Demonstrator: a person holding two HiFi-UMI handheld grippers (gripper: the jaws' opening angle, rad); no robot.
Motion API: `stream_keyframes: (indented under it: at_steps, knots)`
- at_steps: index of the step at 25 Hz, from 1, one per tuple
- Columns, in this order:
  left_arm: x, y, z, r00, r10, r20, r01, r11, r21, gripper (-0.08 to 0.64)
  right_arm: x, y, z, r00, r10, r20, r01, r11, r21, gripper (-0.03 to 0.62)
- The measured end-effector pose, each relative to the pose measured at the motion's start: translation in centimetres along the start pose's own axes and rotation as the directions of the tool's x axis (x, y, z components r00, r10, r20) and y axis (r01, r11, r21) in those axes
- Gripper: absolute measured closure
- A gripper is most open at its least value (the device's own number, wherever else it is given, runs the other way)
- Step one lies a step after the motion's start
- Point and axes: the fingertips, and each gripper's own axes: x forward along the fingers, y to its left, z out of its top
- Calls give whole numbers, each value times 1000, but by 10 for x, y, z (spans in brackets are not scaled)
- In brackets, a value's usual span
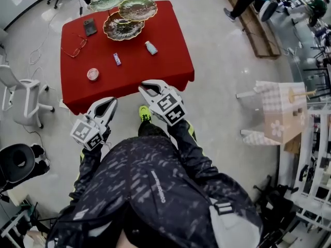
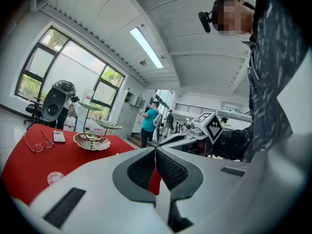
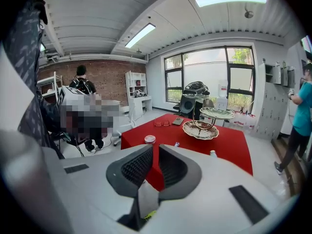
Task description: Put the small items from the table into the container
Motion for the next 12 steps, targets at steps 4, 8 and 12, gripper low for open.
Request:
stream_keyframes:
  at_steps: [4,8,12]
  knots:
    - [29,21,9,1000,14,-1,-14,1000,-4,548,19,-30,4,999,27,-18,-27,1000,1,568]
    - [57,41,13,1000,29,-8,-29,1000,-9,548,35,-58,5,998,46,-33,-46,999,3,568]
    - [82,57,16,999,45,-9,-45,999,-16,548,46,-86,6,997,58,-41,-58,998,1,566]
